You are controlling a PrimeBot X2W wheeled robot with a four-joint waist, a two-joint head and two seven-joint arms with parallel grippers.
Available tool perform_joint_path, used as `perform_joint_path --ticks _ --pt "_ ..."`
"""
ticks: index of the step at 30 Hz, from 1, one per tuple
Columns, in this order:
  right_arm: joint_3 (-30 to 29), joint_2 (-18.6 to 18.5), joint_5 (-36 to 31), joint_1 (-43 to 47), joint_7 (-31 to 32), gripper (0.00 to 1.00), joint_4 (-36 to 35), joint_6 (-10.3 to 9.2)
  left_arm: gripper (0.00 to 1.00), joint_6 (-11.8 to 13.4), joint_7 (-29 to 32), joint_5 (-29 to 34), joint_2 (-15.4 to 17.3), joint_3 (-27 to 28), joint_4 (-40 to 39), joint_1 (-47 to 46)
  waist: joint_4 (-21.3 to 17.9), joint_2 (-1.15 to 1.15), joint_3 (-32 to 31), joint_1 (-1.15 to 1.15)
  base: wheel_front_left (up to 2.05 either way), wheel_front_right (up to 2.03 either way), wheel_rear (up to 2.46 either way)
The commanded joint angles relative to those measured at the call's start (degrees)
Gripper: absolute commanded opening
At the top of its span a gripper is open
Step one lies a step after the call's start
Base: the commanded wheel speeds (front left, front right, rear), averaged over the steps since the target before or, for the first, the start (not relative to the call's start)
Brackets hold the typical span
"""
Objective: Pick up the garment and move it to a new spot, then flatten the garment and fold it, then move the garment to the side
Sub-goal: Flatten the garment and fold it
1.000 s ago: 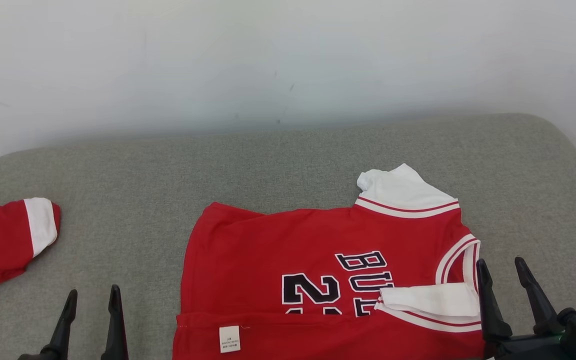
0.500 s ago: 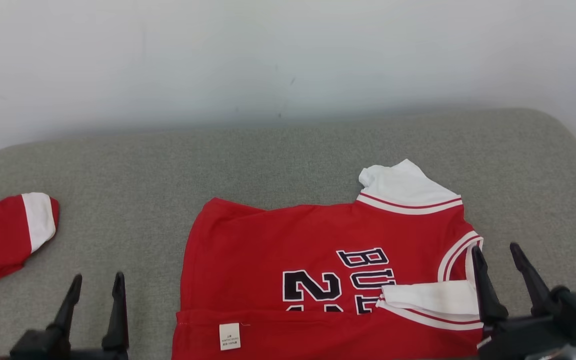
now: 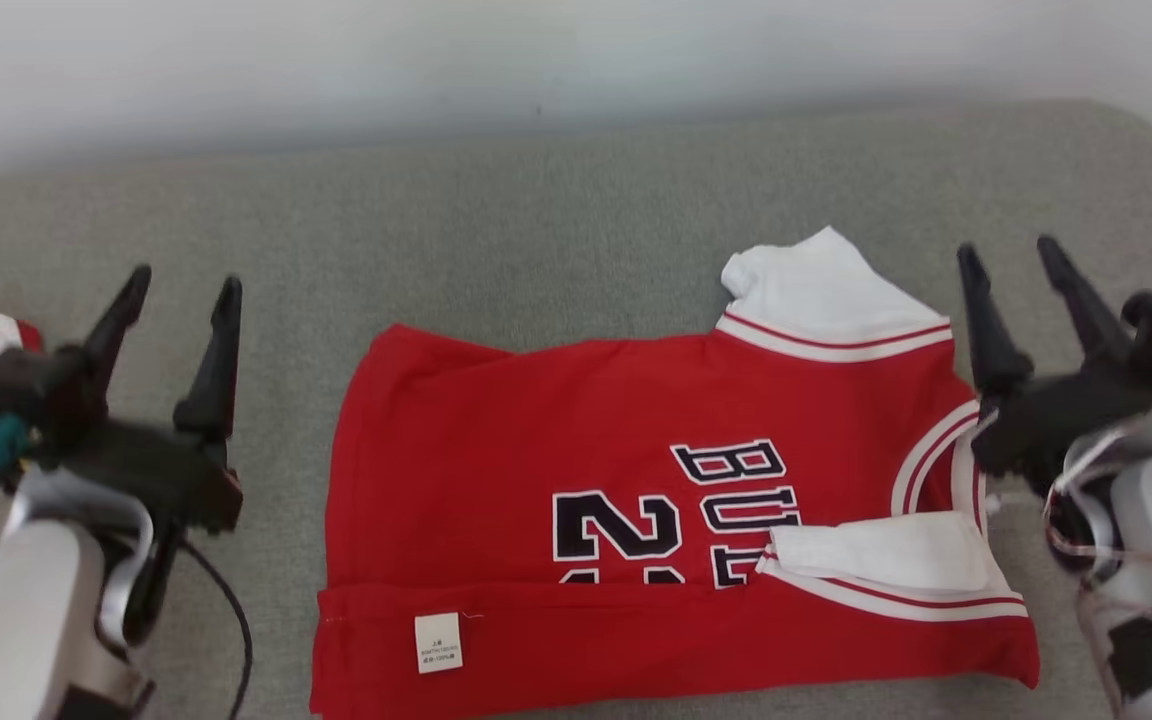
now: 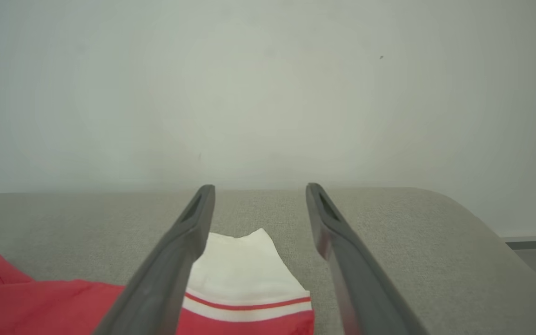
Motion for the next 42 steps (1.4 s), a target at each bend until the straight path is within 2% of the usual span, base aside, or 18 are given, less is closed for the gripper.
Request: perform_joint_path --ticks 1,10,22,27,33,42 --pt "0.3 -0.5 0.6 -2.1 0.3 1.00 0.9 -0.14 1.00 0.0 0.6 -1.1 0.9 -1.0 0.4 -2.0 -0.7 -0.01 5.1 -0.02 0.00 0.00 0.00" --pt "6.1 -2.9 2.8 -17.3 4.9 1.00 12.8 -0.14 1.00 0.0 10.7 -11.8 8.3 -13.5 4.8 -16.1 -1.4 -0.01 11.6 -0.02 0.00 0.00 0.00" --pt "16.3 -4.2 7.8 -28.1 10.9 1.00 24.2 -0.14 1.00 0.0 22.7 -22.8 13.4 -27.3 4.9 -23.6 -1.2 -0.01 14.4 -0.02 0.00 0.00 0.00" --pt "19.2 -4.5 10.4 -31.2 12.6 1.00 27.1 -0.14 1.00 0.0 25.2 -26.2 14.4 -30.8 4.2 -25.2 -0.9 -0.01 15.0 -0.02 0.00 0.00 0.00" --pt "22.5 -4.6 12.5 -34.7 15.0 1.00 30.1 -0.14 1.00 0.0 27.2 -28.8 14.0 -34.4 4.3 -27.3 -0.4 -0.01 16.0 -0.02 0.00 0.00 0.00" --pt "26.6 -4.3 14.5 -39.4 17.6 1.00 33.8 -0.14 1.00 0.0 28.8 -29.6 13.5 -38.1 5.7 -30.6 0.0 -0.01 17.3 -0.02 0.00 0.00 0.00"
